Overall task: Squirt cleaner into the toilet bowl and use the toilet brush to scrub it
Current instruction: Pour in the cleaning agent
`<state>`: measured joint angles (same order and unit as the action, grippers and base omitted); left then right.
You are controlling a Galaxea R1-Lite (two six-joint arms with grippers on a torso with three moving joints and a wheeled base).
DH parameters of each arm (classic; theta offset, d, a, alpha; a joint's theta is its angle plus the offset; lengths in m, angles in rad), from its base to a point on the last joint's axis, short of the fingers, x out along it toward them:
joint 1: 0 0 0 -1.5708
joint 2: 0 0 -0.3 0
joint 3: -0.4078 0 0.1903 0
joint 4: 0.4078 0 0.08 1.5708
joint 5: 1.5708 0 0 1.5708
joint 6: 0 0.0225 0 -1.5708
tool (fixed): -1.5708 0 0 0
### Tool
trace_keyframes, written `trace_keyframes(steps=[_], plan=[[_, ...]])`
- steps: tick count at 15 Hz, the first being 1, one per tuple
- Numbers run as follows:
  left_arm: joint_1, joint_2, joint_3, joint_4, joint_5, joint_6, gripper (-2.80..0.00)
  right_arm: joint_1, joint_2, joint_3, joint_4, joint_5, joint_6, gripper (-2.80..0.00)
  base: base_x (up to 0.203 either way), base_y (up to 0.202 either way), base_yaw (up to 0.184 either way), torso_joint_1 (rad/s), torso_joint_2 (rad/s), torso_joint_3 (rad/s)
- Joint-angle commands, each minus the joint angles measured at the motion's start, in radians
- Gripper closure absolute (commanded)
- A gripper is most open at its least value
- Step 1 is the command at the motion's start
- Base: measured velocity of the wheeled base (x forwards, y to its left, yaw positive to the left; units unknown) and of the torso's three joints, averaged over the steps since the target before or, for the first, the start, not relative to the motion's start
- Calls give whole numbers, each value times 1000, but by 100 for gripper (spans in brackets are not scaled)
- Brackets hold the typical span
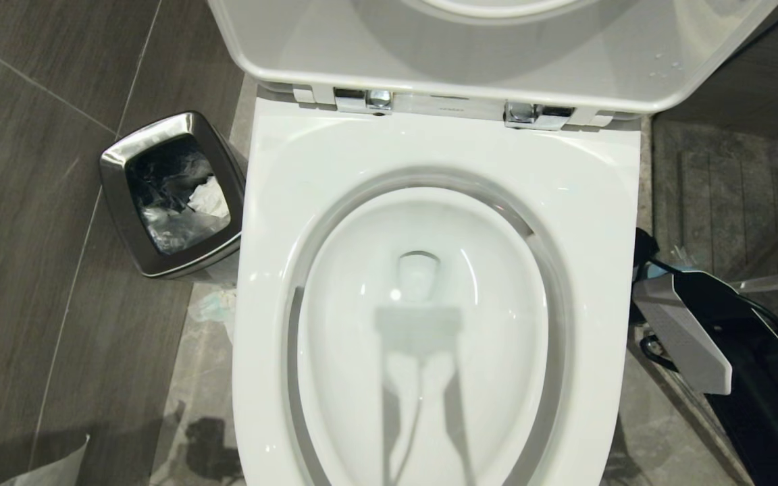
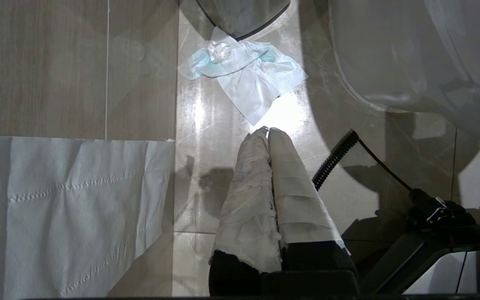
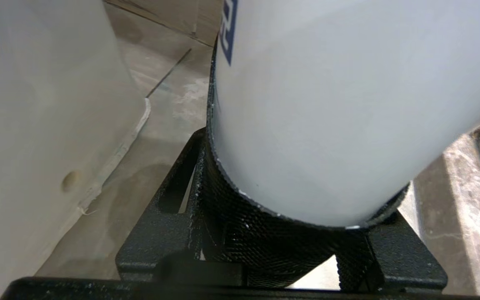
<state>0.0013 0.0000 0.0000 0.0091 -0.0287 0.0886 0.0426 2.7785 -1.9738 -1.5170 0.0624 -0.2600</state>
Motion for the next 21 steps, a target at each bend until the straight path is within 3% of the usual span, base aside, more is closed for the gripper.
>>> trace_keyframes(steps=[1,14,21], plan=[[0,2,2,0,0,0,0,-8,-24,0,-13,-2,-1,0,0,0,0,-2,-39,2],[0,0,2,0,0,0,0,-58,-200,34,-13,-10,34,0,0,0,0,0,-3,0],[0,2,2,0,0,0,0,-70,-477,311,-13,-10,38,0,0,0,0,0,0,0]])
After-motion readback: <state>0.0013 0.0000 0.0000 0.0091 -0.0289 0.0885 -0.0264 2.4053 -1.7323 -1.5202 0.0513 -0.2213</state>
